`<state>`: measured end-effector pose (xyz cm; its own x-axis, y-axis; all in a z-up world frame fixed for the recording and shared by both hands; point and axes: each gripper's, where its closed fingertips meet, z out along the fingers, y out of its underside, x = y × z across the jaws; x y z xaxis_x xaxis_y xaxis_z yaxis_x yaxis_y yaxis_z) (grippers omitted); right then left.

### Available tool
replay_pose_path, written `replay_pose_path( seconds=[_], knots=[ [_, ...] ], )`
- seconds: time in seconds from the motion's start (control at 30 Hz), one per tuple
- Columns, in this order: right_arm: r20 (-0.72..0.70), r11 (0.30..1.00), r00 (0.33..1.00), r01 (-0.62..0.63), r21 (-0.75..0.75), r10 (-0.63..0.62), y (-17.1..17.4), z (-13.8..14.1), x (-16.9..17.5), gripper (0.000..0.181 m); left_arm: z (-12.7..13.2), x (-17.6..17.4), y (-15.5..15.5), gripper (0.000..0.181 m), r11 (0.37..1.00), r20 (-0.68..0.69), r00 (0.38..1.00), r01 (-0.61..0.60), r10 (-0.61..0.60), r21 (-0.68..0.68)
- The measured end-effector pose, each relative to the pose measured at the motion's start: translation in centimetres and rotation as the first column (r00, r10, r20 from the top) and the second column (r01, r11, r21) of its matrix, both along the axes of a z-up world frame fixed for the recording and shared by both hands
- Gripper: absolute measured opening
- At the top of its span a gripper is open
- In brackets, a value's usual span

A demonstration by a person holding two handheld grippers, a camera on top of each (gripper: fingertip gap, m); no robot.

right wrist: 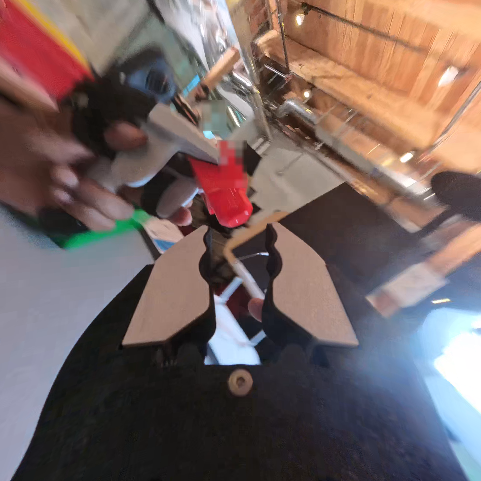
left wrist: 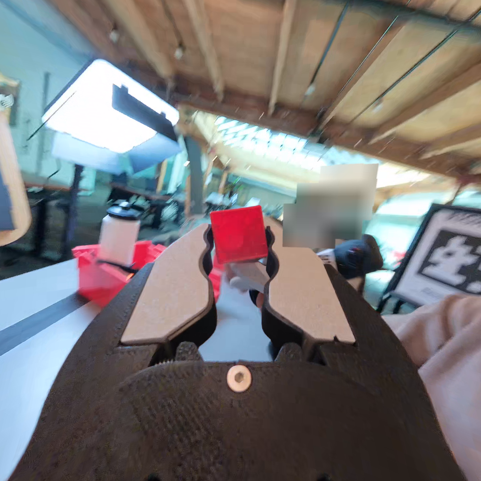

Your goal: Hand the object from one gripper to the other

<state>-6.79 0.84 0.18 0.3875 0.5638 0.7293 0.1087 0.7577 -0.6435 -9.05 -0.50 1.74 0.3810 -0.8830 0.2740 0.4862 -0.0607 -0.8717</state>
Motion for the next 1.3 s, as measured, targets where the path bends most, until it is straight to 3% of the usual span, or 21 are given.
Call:
replay_pose_path(
  seconds=[0.03, 0.07, 0.1, 0.17, 0.23, 0.3, 0.4, 0.43, 0.5, 0.53, 0.6, 0.7, 0.77, 0.83, 0.9, 0.97, 1.03, 1.1, 1.13, 1.2, 1.3],
  knots=[
    [-0.072, 0.977, 0.992, -0.114, -0.181, 0.102, -0.2, 0.8, 0.4, 0.041, 0.9, -0.9, -0.5, 0.038, 0.999, 0.091, 0.995, 0.04, -0.043, 0.031],
    [-0.164, 0.898, 0.962, -0.263, -0.352, 0.217, -0.6, 1.5, 0.6, 0.041, 1.7, -1.7, -1.1, 0.037, 0.995, 0.158, 0.985, 0.06, -0.071, 0.078],
    [-0.263, 0.761, 0.906, -0.422, -0.493, 0.332, -1.3, 2.1, 0.8, 0.042, 2.3, -2.3, -1.7, 0.037, 0.988, 0.195, 0.977, 0.055, -0.082, 0.141],
    [-0.441, 0.409, 0.774, -0.621, -0.668, 0.455, -2.3, 2.6, 0.7, 0.043, 2.8, -2.7, -2.7, 0.037, 0.965, 0.19, 0.982, -0.03, -0.021, 0.261],
    [-0.566, 0.107, 0.664, -0.689, -0.716, 0.489, -3.2, 2.5, 0.2, 0.047, 2.9, -2.0, -3.3, 0.038, 0.917, 0.116, 0.987, -0.15, 0.115, 0.37],
    [-0.618, -0.077, 0.624, -0.672, -0.737, 0.478, -3.8, 1.9, -0.8, 0.056, 2.5, -1.0, -3.2, 0.037, 0.812, -0.017, 0.935, -0.297, 0.353, 0.502],
    [-0.628, -0.15, 0.638, -0.638, -0.755, 0.447, -4.2, 1.4, -1.7, 0.066, 1.9, 0.2, -3.4, 0.037, 0.539, -0.146, 0.703, -0.377, 0.696, 0.753],
    [-0.631, -0.16, 0.637, -0.636, -0.755, 0.442, -4.3, 1.5, -1.7, 0.067, 1.7, 0.5, -3.5, 0.037, 0.454, -0.155, 0.619, -0.359, 0.77, 0.816],
    [-0.607, -0.153, 0.668, -0.609, -0.778, 0.431, -4.2, 1.2, -1.8, 0.067, 1.1, 1.4, -3.7, 0.037, 0.34, -0.156, 0.512, -0.289, 0.845, 0.895],
    [-0.589, -0.151, 0.678, -0.591, -0.792, 0.439, -4.3, 0.9, -2.0, 0.066, 0.8, 1.8, -3.7, 0.037, 0.305, -0.155, 0.475, -0.255, 0.866, 0.918],
    [-0.612, -0.209, 0.645, -0.591, -0.779, 0.457, -4.7, 0.8, -1.9, 0.056, -0.1, 2.5, -3.4, 0.037, 0.265, -0.158, 0.424, -0.205, 0.892, 0.942],
    [-0.651, -0.267, 0.584, -0.61, -0.746, 0.484, -4.8, 1.1, -1.3, 0.039, -0.3, 2.7, -3.5, 0.037, 0.262, -0.148, 0.449, -0.204, 0.881, 0.943],
    [-0.651, -0.242, 0.589, -0.624, -0.743, 0.479, -4.2, 1.1, -1.2, 0.037, -0.6, 2.7, -2.9, 0.037, 0.357, -0.22, 0.486, -0.21, 0.846, 0.91],
    [-0.594, -0.086, 0.643, -0.641, -0.763, 0.483, -3.2, 1.0, -1.0, 0.036, -1.3, 2.5, -2.1, 0.041, 0.549, -0.34, 0.586, -0.222, 0.736, 0.806],
    [-0.498, 0.159, 0.731, -0.623, -0.766, 0.467, -1.9, 1.0, -0.5, 0.036, -2.3, 1.9, -1.0, 0.045, 0.778, -0.454, 0.714, -0.204, 0.533, 0.594],
    [-0.361, 0.45, 0.849, -0.515, -0.73, 0.386, -0.1, 0.7, 0.1, 0.036, -2.6, 1.2, -0.5, 0.049, 0.927, -0.436, 0.849, -0.149, 0.299, 0.346],
    [-0.181, 0.759, 0.956, -0.292, -0.582, 0.229, 1.7, 0.2, 0.6, 0.037, -2.3, 0.0, 0.2, 0.049, 0.987, -0.317, 0.938, -0.109, 0.141, 0.117],
    [-0.003, 0.95, 1.0, -0.011, -0.311, 0.01, 3.0, -0.7, 0.9, 0.037, -2.1, -0.7, 1.1, 0.048, 0.996, -0.171, 0.984, -0.062, 0.05, -0.064],
    [0.067, 0.983, 0.994, 0.1, -0.153, -0.091, 3.3, -1.2, 0.7, 0.037, -2.1, -0.8, 1.4, 0.05, 0.991, -0.12, 0.992, -0.043, 0.028, -0.124],
    [0.149, 0.957, 0.949, 0.258, 0.133, -0.277, 3.6, -2.4, 0.1, 0.037, -2.9, -0.6, 2.2, 0.055, 0.979, -0.095, 0.995, -0.049, 0.03, -0.198],
    [0.206, 0.883, 0.891, 0.322, 0.342, -0.405, 3.5, -4.4, -1.6, 0.037, -5.0, 0.5, 3.4, 0.073, 0.964, -0.252, 0.959, -0.18, 0.127, -0.197]
  ],
)
